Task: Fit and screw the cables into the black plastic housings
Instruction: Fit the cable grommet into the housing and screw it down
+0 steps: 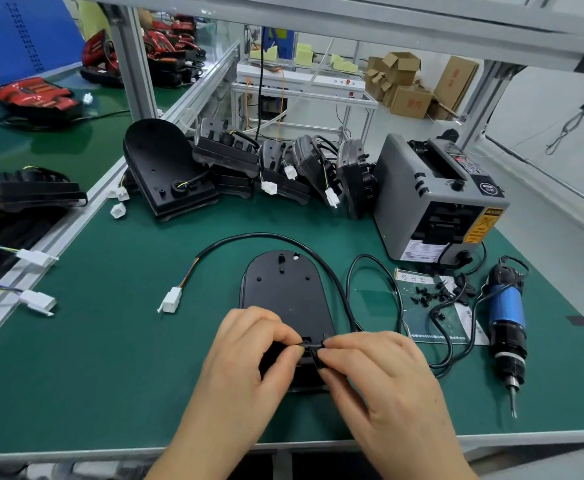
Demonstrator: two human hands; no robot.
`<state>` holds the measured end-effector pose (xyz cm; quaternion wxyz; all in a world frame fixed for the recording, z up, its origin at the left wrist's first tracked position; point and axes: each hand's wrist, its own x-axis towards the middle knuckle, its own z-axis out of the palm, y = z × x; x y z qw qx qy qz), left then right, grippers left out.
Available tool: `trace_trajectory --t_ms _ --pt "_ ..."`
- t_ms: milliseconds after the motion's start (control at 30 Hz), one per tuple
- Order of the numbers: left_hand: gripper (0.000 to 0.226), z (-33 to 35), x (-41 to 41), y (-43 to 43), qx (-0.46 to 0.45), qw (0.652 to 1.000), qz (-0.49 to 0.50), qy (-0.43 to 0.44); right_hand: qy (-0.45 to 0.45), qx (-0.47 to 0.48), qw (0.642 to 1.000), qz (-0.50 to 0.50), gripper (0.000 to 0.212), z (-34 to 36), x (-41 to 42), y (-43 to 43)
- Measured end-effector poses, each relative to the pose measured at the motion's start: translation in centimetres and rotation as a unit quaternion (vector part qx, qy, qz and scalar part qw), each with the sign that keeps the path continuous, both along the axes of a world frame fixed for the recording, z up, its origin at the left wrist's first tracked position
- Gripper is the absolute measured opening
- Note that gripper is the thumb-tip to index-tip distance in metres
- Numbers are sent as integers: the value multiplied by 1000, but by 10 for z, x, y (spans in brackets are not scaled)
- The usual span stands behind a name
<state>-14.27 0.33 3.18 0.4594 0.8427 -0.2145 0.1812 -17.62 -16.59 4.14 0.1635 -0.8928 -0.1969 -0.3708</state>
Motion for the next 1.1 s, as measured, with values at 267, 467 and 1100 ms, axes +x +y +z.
trace_trajectory --t_ms 267,467,1100 --pt "8 3 -3 -2 5 1000 4 -24 15 -23 1000 14 17 7 3 -6" --pt "17 -4 -2 -8 52 981 45 -179 42 32 998 18 19 6 0 -3" --pt "8 -23 0 -10 61 958 -14 -279 261 379 886 50 19 1 -10 7"
